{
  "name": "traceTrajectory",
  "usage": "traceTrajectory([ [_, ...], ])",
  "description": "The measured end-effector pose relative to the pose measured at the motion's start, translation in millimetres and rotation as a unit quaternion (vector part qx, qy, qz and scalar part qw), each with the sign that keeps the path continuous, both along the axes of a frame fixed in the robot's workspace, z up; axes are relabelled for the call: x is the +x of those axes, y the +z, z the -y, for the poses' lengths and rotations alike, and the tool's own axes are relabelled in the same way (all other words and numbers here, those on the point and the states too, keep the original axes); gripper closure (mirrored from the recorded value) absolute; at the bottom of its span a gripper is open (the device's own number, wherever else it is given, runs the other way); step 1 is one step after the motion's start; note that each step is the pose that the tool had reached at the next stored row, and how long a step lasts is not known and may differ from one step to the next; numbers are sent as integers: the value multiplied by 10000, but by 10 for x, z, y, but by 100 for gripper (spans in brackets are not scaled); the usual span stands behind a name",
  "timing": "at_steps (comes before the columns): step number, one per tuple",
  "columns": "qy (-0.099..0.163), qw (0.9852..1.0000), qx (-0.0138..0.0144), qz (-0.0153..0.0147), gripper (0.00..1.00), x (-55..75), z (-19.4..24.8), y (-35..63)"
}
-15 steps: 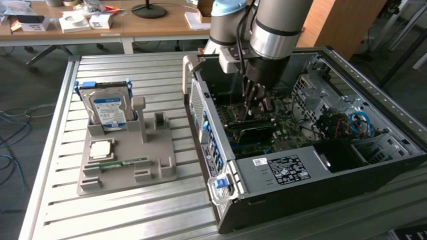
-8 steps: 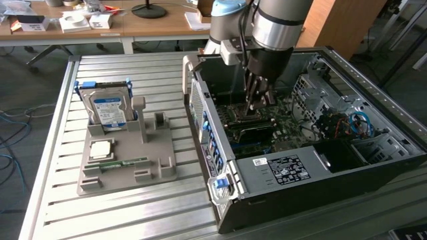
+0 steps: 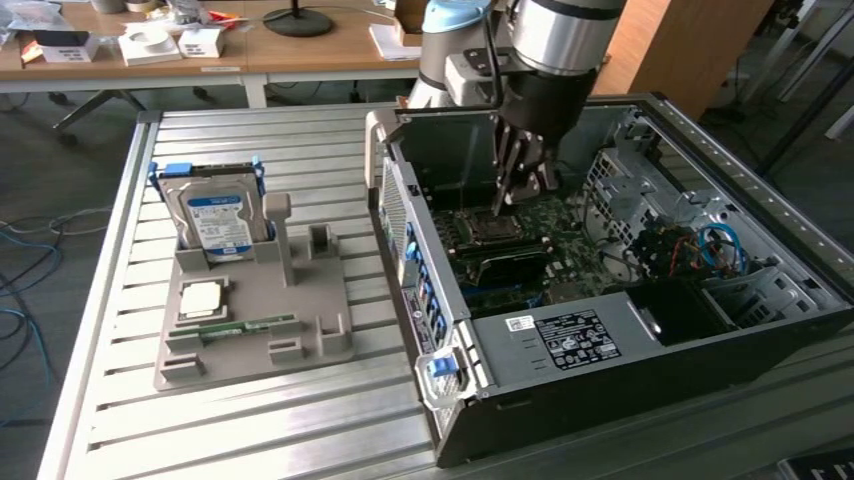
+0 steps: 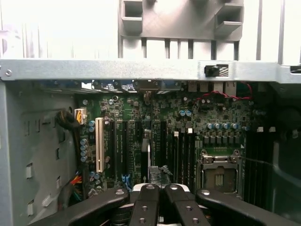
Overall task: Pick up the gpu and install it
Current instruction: 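Press down on the gpu until it lock into place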
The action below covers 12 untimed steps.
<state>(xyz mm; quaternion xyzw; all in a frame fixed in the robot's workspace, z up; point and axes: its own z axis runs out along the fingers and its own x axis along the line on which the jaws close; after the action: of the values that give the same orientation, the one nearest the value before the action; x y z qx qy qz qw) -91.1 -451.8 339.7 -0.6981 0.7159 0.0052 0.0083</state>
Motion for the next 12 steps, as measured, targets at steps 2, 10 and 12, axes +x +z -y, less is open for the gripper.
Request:
traceTrajectory([
  [2,0,10000,0,0,89,1,0,48],
  [10,0,10000,1,1,89,1,0,127],
  [12,0,10000,0,0,89,1,0,128],
])
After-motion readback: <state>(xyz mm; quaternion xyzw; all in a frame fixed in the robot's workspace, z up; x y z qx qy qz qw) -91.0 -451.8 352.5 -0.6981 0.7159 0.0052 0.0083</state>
